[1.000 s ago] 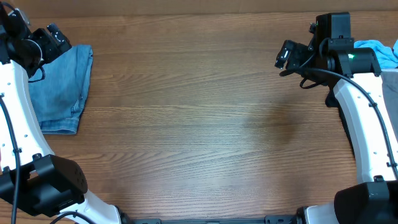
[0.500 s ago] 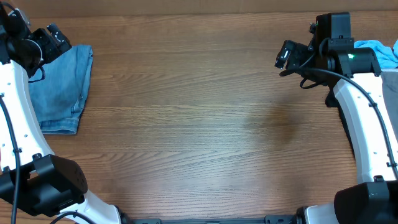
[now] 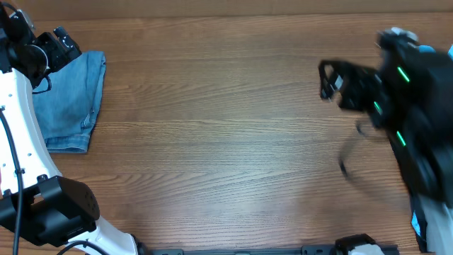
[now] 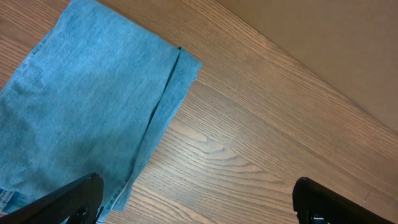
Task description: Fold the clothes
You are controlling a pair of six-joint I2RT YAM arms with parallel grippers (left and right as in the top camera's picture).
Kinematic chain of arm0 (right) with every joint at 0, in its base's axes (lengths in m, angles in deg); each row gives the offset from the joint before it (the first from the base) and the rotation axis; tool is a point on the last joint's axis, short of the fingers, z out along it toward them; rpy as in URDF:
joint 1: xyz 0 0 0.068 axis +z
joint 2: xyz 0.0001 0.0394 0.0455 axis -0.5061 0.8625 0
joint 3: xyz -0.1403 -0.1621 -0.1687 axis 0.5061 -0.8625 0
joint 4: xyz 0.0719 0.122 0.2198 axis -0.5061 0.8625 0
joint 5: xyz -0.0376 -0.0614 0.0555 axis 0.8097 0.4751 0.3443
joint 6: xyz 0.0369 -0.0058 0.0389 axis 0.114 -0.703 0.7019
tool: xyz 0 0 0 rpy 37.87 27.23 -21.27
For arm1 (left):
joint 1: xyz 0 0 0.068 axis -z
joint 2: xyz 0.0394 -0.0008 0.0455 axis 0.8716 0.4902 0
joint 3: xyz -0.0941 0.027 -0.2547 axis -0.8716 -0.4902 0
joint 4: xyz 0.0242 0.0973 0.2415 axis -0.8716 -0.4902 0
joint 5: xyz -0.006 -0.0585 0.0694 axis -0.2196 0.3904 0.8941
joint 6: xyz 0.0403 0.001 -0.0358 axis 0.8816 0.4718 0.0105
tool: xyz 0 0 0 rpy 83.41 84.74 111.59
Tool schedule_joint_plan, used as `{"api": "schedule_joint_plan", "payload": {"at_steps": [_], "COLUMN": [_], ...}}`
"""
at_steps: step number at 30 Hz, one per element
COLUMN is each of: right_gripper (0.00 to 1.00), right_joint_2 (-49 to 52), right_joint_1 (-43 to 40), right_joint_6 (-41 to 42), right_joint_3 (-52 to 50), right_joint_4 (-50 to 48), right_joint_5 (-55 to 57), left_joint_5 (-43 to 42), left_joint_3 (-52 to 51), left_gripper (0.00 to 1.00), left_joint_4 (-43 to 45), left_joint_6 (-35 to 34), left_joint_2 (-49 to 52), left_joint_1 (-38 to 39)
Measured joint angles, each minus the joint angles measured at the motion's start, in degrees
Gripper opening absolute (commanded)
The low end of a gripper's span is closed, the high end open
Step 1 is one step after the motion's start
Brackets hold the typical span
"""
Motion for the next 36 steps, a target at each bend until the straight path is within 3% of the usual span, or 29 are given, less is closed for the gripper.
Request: {"api": "schedule_joint_plan", "payload": {"at_steps": [9, 15, 19, 26, 36], "right_gripper": [1.00, 1.00, 1.00, 1.00, 1.00], "right_joint_2": [-30.4, -50.1, -60.8, -64.4, -64.4], "right_joint_1": [2.8, 2.8, 2.8, 1.3, 0.9], "right_joint_6": [0.0, 0.1, 0.1, 1.5, 2.8], "right_joint_3": [-2.1, -14.9, -29.1, -48.5, -74.6], "right_joint_4": [-0.9, -1.7, -4.7, -19.2, -56.2], "right_joint_5": [4.1, 7.5, 8.3, 8.5, 10.0], "left_joint_5": [0.0, 0.0, 0.0, 0.0, 0.0], "left_joint_3": [0.0, 0.0, 0.0, 0.0, 0.0], "left_gripper": [1.00, 1.00, 1.00, 1.00, 1.00], "left_joint_4": [0.0, 0.0, 0.0, 0.0, 0.0], "left_joint_6": [0.0, 0.0, 0.0, 0.0, 0.0], "left_joint_2": [0.0, 0.0, 0.0, 0.0, 0.0], "left_joint_1": [0.0, 0.0, 0.0, 0.0, 0.0]}}
